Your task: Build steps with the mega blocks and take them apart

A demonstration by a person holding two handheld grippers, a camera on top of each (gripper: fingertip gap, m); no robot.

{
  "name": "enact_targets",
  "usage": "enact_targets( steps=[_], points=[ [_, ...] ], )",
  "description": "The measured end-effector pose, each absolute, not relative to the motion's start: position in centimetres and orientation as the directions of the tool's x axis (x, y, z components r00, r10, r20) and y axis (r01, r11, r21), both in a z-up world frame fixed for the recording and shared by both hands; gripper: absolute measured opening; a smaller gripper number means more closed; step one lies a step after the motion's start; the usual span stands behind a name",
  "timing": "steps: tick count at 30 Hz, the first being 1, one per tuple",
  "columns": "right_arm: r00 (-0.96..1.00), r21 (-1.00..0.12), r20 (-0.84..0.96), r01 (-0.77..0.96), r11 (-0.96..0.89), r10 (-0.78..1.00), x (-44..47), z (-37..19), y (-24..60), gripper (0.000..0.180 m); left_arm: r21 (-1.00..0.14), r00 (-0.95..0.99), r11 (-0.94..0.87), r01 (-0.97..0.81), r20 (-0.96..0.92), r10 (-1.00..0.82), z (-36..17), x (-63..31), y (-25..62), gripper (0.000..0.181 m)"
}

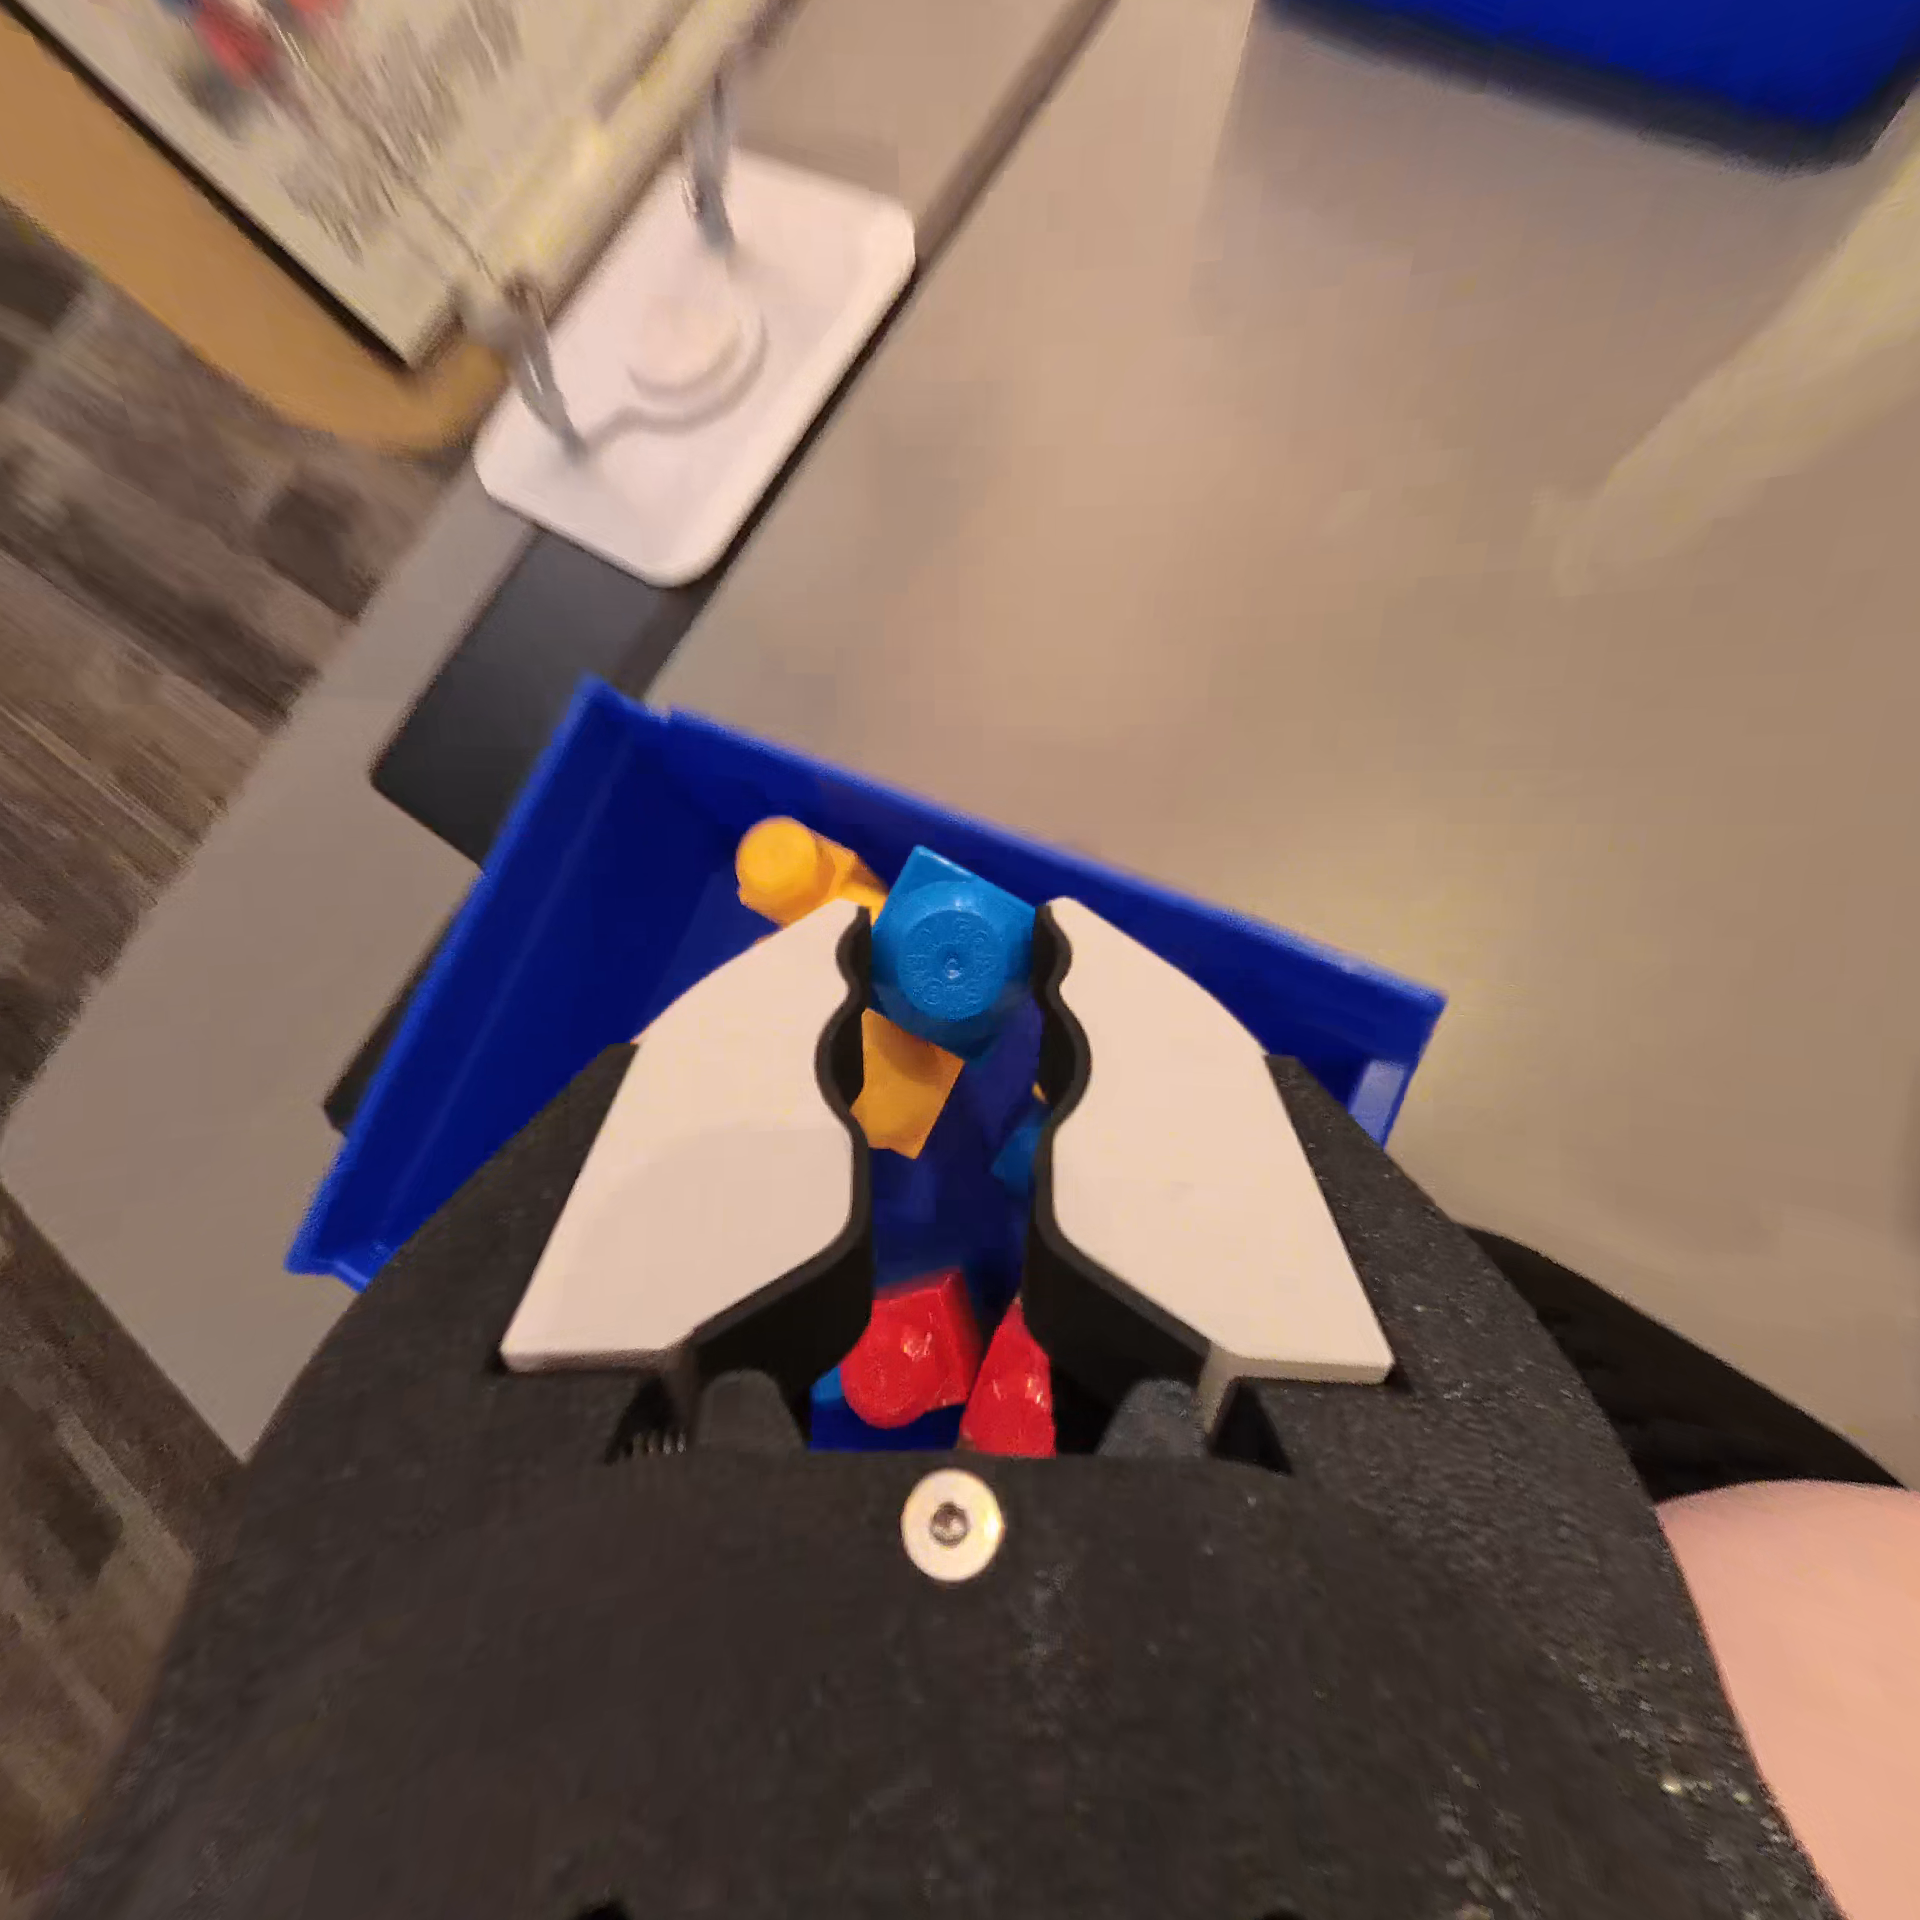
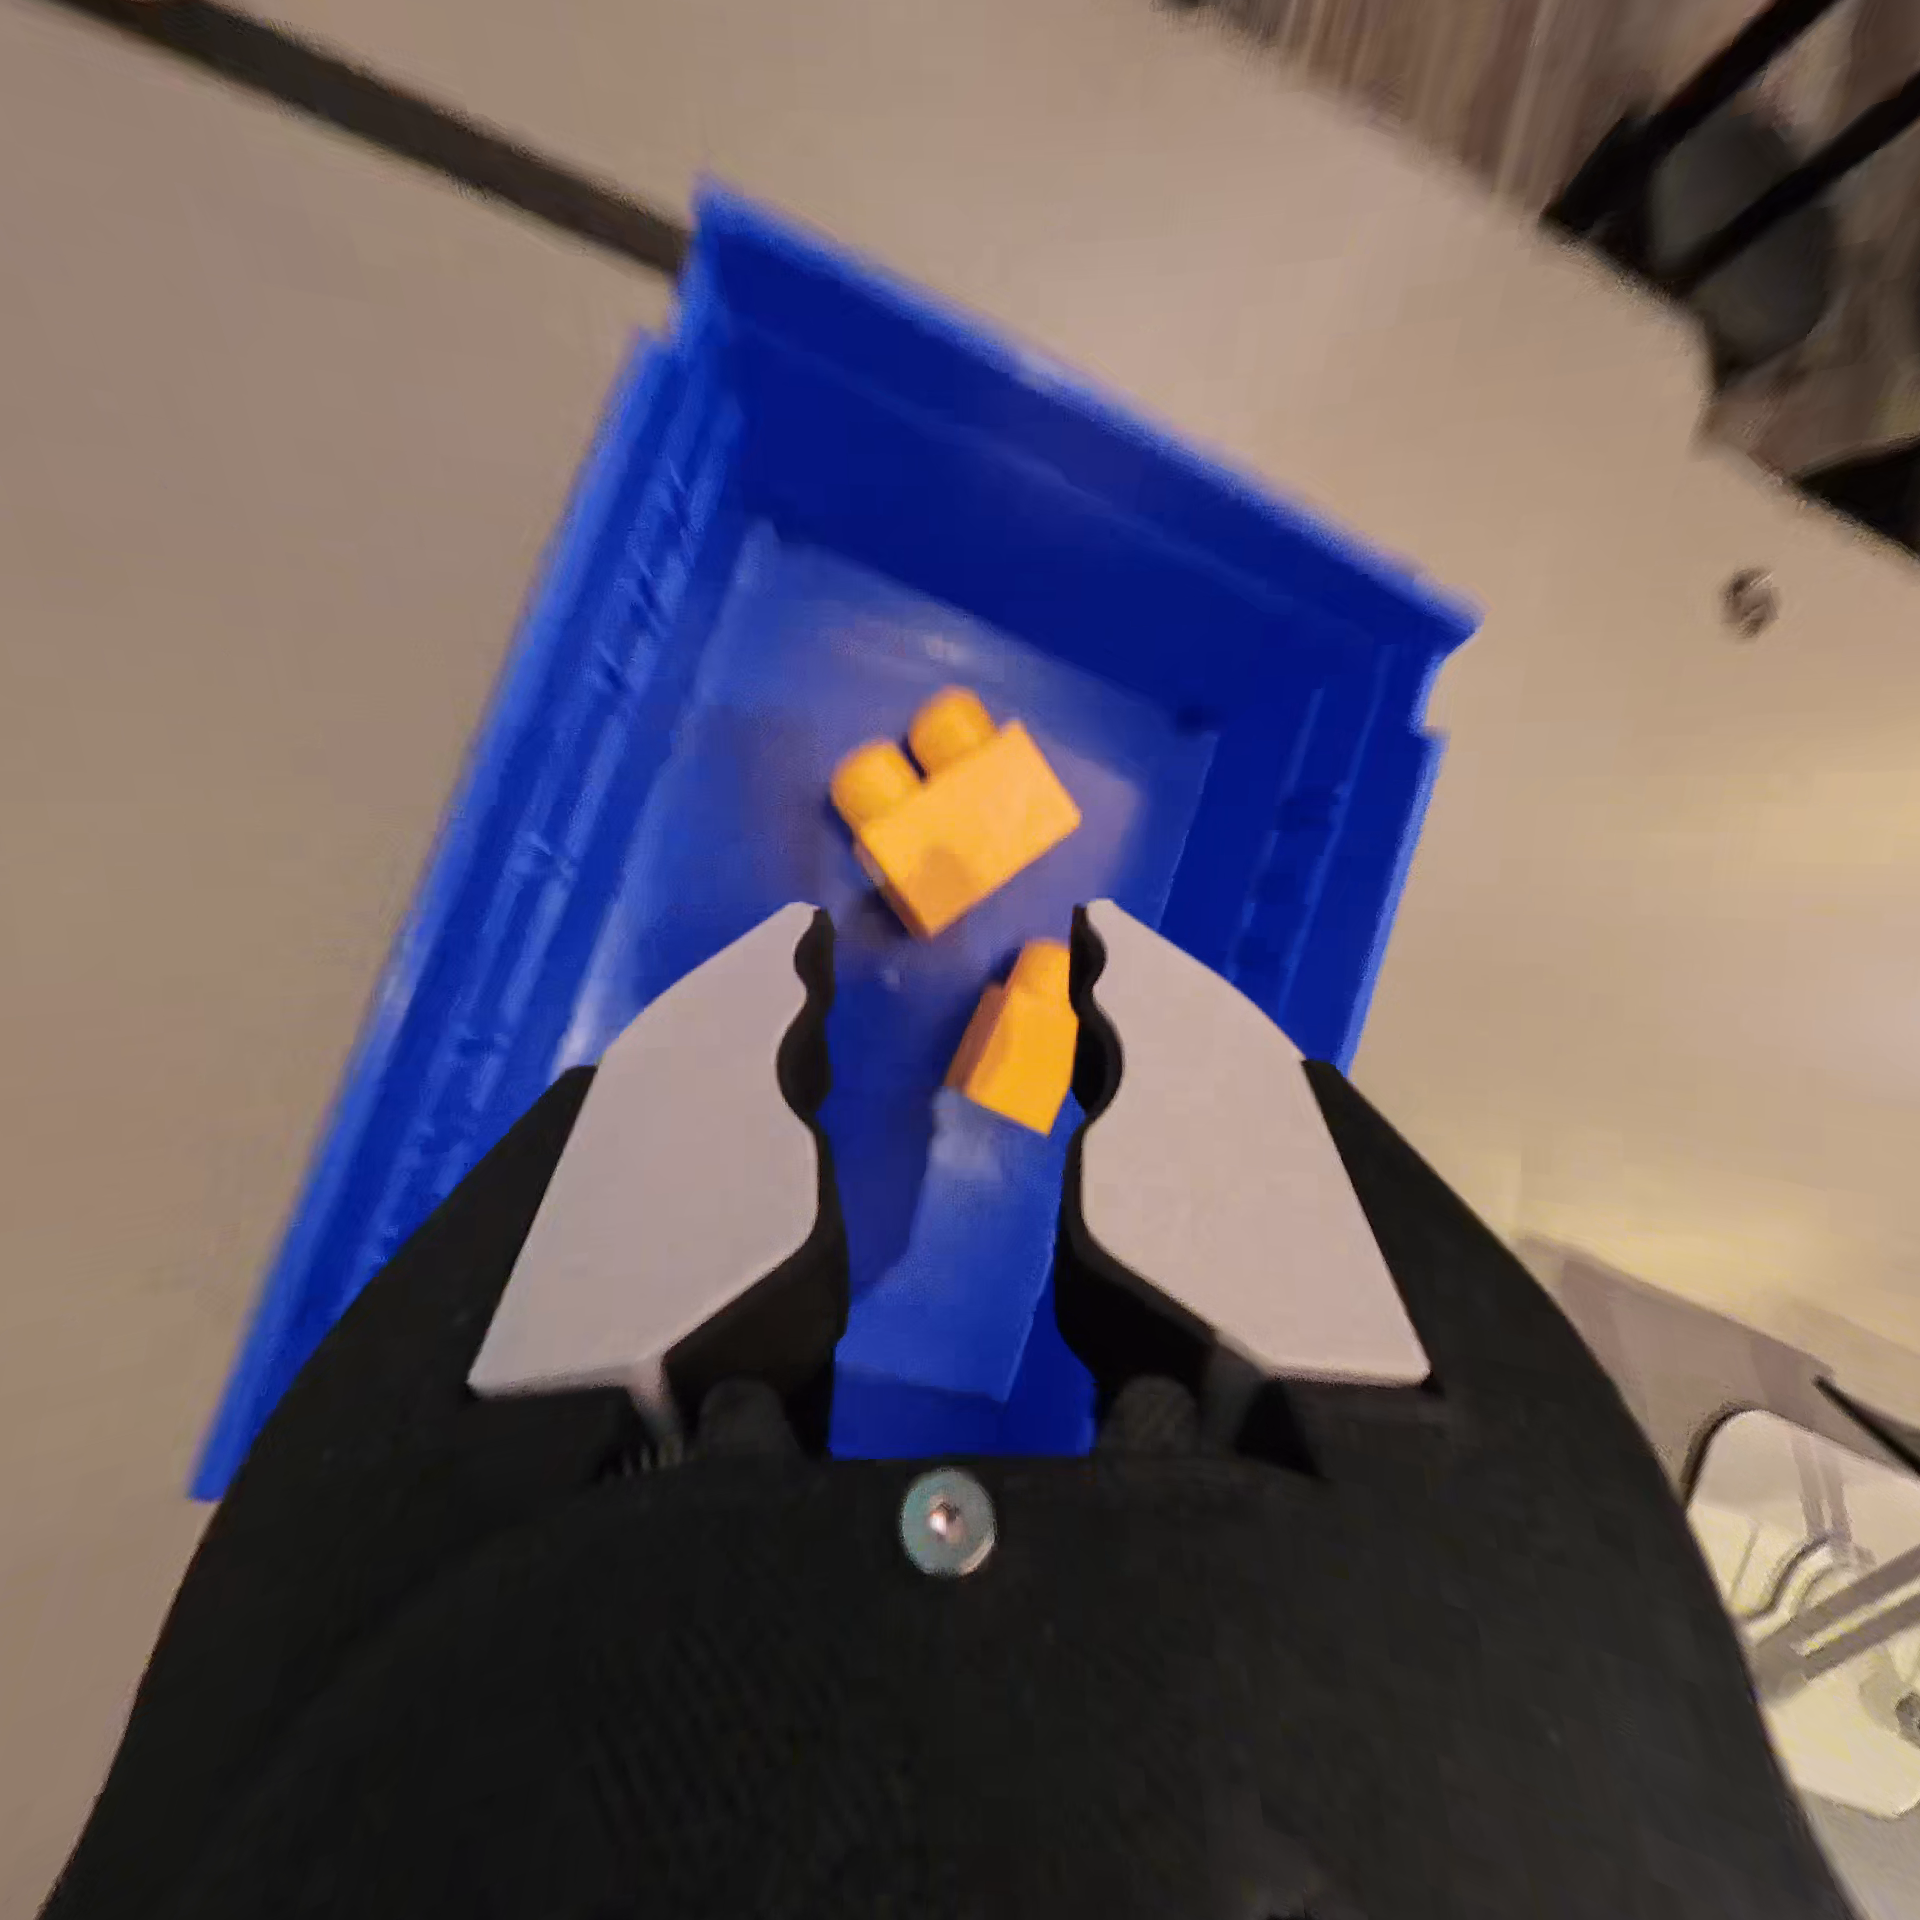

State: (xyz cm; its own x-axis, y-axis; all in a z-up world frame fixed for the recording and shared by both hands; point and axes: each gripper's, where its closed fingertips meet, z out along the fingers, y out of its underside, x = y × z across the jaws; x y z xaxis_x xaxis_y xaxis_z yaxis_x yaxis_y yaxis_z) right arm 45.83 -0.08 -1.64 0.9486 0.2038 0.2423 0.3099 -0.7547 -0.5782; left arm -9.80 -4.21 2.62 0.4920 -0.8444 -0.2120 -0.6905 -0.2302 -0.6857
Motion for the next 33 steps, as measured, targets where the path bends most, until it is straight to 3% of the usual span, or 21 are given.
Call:
enact_targets(
  steps=[2,5,7,9,15,17,18,21,22,26,33],
  points=[
    [0.924,-0.715,0.302,0.382,-0.586,0.235,41.5,2.2,1.1,0.045,-0.749,0.487,-0.145,-0.646,-0.26,-0.834,5.4,-8.4,-4.8,0.03],
    [0.763,-0.855,0.355,0.498,-0.141,0.54,28.3,5.9,0.3,0.055,-0.814,0.421,-0.04,-0.579,-0.257,-0.87,8.0,-4.6,-6.5,0.029],
    [0.555,-0.904,0.341,0.416,0.101,0.758,19.0,6.0,-3.4,0.067,-0.829,0.353,0.006,-0.559,-0.244,-0.903,8.6,-1.5,-7.6,0.029],
    [0.417,-0.919,0.343,0.337,0.207,0.842,13.1,5.1,-6.5,0.069,-0.832,0.29,0.021,-0.554,-0.216,-0.932,8.5,1.7,-8.6,0.029],
    [0.333,-0.936,0.308,0.275,0.22,0.891,7.5,1.7,-9.6,0.073,-0.86,0.118,-0.023,-0.51,-0.044,-0.992,7.0,8.8,-11.2,0.029],
    [0.311,-0.934,0.291,0.298,0.198,0.905,7.6,1.0,-9.7,0.038,-0.865,0.071,0.001,-0.501,-0.042,-0.997,6.7,9.4,-11.6,0.029],
    [0.3,-0.941,0.258,0.295,0.168,0.919,7.7,0.9,-9.7,0.038,-0.869,0.066,0.023,-0.493,-0.064,-0.996,6.7,9.5,-11.5,0.029],
    [0.224,-0.975,0.091,0.218,0.042,0.97,8.1,1.8,-10.4,0.037,-0.873,0.06,0.07,-0.482,-0.113,-0.992,5.9,10.0,-11.2,0.06],
    [0.198,-0.983,0.052,0.184,0.015,0.979,8.3,2.3,-10.6,0.037,-0.857,0.042,0.094,-0.506,-0.133,-0.99,5.2,10.2,-11.3,0.061],
    [0.119,-0.966,0.063,0.256,0.031,0.991,8.7,1.4,-11.3,0.037,-0.856,-0.015,0.144,-0.496,-0.158,-0.987,4.4,12.1,-11.9,0.038],
    [0.083,-0.97,0.015,0.243,-0.006,0.996,9.5,2.0,-11.4,0.037,-0.906,-0.014,0.014,-0.423,-0.009,-1.0,5.6,12.6,-11.6,0.036]
  ],
)
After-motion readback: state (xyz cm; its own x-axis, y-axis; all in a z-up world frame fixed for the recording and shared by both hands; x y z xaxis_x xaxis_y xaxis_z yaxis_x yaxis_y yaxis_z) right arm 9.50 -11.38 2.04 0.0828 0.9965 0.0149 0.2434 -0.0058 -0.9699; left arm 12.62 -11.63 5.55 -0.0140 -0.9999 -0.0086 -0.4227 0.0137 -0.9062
